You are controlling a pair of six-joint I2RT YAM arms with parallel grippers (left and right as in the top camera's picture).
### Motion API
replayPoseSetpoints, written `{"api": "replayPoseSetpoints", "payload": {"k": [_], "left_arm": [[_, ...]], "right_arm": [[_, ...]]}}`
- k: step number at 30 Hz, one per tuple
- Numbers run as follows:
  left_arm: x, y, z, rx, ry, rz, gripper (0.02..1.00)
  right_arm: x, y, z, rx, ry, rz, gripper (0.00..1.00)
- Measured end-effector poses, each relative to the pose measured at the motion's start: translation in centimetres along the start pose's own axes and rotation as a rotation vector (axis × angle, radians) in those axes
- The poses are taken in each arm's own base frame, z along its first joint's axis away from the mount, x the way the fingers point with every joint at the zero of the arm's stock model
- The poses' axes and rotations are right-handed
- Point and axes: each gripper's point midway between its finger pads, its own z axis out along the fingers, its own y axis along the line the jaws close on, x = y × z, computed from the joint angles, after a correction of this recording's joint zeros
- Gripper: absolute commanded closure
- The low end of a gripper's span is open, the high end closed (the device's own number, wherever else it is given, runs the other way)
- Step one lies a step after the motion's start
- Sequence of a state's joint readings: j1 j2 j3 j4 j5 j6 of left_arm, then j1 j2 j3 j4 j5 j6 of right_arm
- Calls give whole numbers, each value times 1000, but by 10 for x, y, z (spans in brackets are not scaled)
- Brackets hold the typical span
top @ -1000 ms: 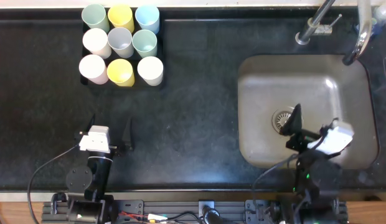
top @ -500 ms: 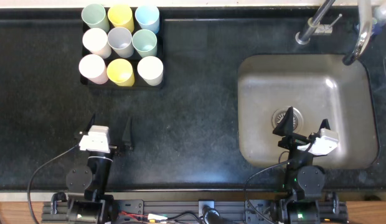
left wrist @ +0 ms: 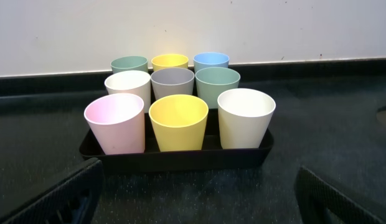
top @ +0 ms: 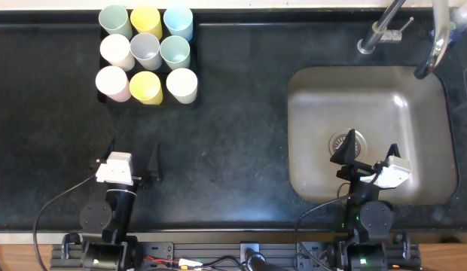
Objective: Store Cups
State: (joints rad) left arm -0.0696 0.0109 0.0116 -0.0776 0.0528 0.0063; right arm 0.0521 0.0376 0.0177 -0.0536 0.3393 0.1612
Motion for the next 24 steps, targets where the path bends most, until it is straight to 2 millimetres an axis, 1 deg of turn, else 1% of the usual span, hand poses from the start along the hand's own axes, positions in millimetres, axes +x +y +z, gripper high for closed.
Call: {"api": "replayPoseSetpoints", "payload": {"k": [7, 9, 15, 16, 20, 24], "left_arm": [[0, 0, 0, 0, 0, 0, 20], [0, 0, 0, 0, 0, 0, 20], [0, 0, 0, 0, 0, 0, 20], [0, 0, 0, 0, 0, 0, 20], [0, 0, 0, 0, 0, 0, 20], [0, 0, 0, 0, 0, 0, 20]], "right_arm": [[0, 1, 0, -5, 1, 0, 3], [1, 4, 0, -23, 5, 0, 3], [11, 26, -2, -152, 56, -5, 5], [13, 33, -4, -197, 69, -5, 3], [15, 40, -5, -237, 78, -4, 3], [16, 42, -6, -250, 82, -4, 3]]}}
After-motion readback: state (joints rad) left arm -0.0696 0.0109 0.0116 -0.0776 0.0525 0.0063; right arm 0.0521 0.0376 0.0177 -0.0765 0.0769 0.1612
